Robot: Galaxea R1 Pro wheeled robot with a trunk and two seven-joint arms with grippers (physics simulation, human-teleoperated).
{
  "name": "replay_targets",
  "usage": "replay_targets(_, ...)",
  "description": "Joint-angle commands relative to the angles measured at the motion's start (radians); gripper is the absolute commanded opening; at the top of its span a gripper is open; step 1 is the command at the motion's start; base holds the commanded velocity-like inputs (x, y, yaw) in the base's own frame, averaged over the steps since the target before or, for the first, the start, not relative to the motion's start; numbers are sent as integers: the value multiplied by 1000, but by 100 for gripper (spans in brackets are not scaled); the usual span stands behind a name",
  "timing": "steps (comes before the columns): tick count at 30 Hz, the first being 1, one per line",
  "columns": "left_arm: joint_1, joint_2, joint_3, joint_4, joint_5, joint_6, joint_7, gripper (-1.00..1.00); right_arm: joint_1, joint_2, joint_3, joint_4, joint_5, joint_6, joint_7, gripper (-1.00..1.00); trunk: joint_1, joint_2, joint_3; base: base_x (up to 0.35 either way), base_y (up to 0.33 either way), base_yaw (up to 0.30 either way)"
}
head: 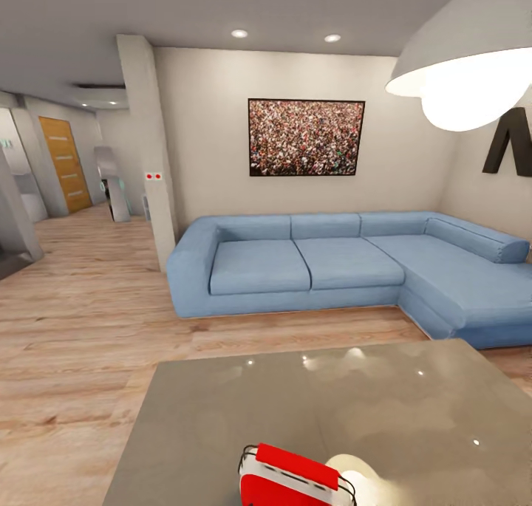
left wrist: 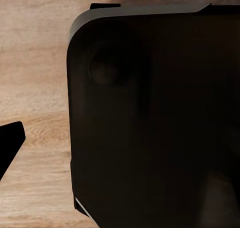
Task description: Turn on the radio receiver that's on the table in the living room.
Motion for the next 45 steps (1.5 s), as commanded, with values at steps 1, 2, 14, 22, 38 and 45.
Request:
replay_targets(1,0,0,0,0,0,0,0,100,0,0,0,0,0,0,0,100,0,0,0,0,0,-5)
replay_targets(2,0,0,0,0,0,0,0,100,0,0,0,0,0,0,0,100,0,0,0,0,0,-4)
replay_targets(14,0,0,-2,0,0,0,1,100,0,0,0,0,0,0,0,100,0,0,0,0,0,-1)
replay_targets(22,0,0,-2,0,0,1,1,100,0,0,0,0,0,1,0,100,-4,7,3,0,0,0)
replay_targets(38,0,0,-3,0,0,4,1,100,0,0,0,0,0,2,0,100,-65,119,53,0,0,0)
replay_targets(45,0,0,-2,0,0,3,1,100,0,0,0,0,0,2,0,100,-92,168,75,0,0,0)
